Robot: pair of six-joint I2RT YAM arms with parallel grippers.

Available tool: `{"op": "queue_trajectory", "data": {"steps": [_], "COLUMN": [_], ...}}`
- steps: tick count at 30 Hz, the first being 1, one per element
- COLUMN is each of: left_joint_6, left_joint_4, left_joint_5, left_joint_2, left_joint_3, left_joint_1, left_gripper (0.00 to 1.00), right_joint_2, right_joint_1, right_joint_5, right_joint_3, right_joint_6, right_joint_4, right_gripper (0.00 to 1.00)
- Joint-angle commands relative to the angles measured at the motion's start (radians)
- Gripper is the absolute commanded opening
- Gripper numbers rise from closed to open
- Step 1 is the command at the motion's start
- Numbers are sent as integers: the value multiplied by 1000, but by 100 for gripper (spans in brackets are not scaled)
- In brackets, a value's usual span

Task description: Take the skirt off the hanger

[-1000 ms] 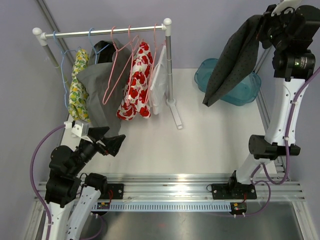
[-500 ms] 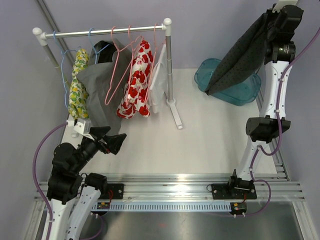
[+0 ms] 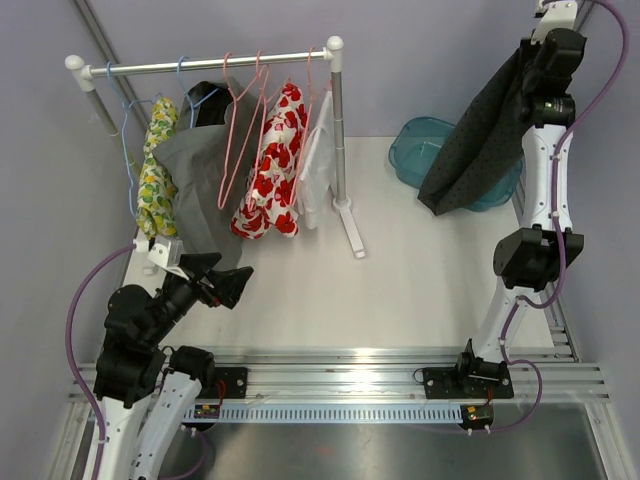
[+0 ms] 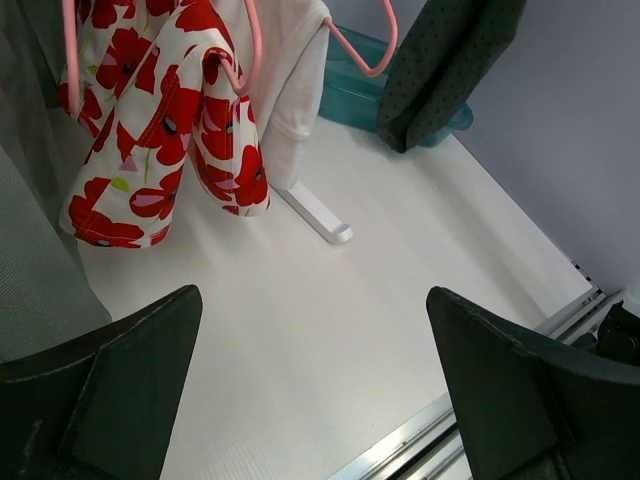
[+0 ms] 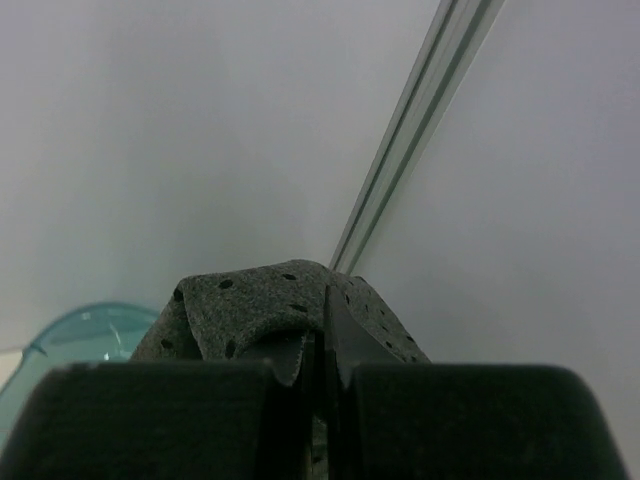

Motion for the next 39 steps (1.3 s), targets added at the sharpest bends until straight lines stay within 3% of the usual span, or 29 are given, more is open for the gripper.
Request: {"op": "queue_trajectory", "data": {"steps": [1,6,11,14,18,21,28,33,39], "left_joint_6": [-16,-22,-37,-42,-42,-51,-68,-62,-68], "left_joint_4": [50,50,67,73,70,70,63,60,76], "left_joint_5": [4,6,10,12,7,6,4,9,17], "left_joint_2": [15,15,21,34,47,42,28,30,36], "left_joint_3": [-1,3,-4,-2,9,-1,-10,2,-1], "left_joint_1": [3,3,3,3,3,3,3,3,3], "left_gripper": [99,99,99,99,99,99,99,99,99], "right_joint_2": [-26,26,79,96,125,168,100,-67,-167], "right_joint_1": [2,2,2,20,77,91,91,94,140], "right_joint_5": [-24,-52,-35,29,182,221,227,53,-38], "right_joint_3": [-50,-11,260,331,328,379,129,-191,-328], "right_joint_6": [-28,-31,47,66,-104,-148,-128,-14,21], "right_joint_4": [55,14,-20,107,369,393,385,357,307], "right_gripper": [0,0,0,0,0,0,0,0,0]}}
